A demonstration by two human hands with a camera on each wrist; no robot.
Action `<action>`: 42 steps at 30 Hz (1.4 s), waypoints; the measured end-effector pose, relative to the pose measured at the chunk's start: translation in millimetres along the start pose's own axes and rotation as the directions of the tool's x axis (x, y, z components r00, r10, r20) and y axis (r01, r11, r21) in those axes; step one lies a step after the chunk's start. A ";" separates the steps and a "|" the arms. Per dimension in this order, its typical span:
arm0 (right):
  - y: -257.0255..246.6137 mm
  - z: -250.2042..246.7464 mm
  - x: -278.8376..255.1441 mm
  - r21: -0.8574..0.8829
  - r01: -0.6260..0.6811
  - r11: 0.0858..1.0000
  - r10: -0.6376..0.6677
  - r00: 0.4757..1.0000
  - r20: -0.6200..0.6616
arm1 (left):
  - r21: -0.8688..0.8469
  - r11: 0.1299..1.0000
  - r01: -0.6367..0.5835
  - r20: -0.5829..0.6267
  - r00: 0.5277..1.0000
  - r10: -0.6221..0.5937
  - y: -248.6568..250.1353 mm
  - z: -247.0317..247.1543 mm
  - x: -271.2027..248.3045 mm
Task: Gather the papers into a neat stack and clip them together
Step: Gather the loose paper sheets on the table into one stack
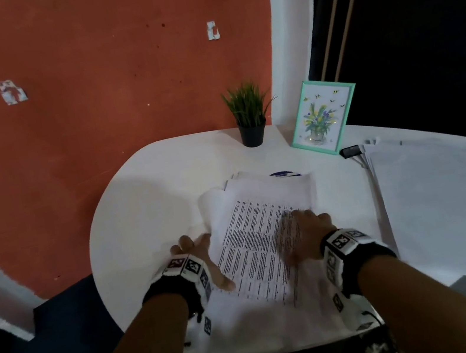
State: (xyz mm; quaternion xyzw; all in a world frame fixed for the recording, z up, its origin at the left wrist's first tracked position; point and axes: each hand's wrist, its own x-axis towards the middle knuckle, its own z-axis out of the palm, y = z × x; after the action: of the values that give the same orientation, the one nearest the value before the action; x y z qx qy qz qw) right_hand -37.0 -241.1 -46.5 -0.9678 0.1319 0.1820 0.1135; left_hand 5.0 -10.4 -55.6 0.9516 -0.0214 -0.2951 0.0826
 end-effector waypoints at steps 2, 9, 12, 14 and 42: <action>10.6 -6.7 3.8 -0.019 -0.003 1.000 0.003 1.000 0.012 | -0.010 0.996 0.089 -0.035 0.995 -0.089 -5.1 -3.2 7.3; 29.6 -24.1 23.3 -0.171 0.012 0.985 0.016 0.987 0.161 | -0.010 0.999 0.034 -0.091 0.995 -0.035 -6.5 -7.7 24.4; 25.9 -22.4 27.5 -0.193 0.070 0.979 -0.030 0.979 0.202 | -0.012 1.000 -0.027 -0.038 0.999 0.027 -3.4 -13.4 27.7; 29.1 -23.9 24.9 -0.136 0.075 0.988 -0.047 0.980 0.194 | 0.020 1.000 -0.019 -0.020 1.000 0.019 -2.7 -12.7 27.7; -2.2 10.4 -22.6 0.213 -0.248 0.945 0.265 0.963 -0.052 | -0.213 0.963 0.162 -0.177 0.963 -0.201 25.8 26.1 -20.6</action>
State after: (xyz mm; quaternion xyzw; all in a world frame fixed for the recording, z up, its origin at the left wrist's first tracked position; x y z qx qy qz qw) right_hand -60.1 -231.4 -47.0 -0.9320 0.2793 0.1416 0.1825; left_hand -26.5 -37.8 -60.8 0.9613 0.1038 -0.2063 0.1505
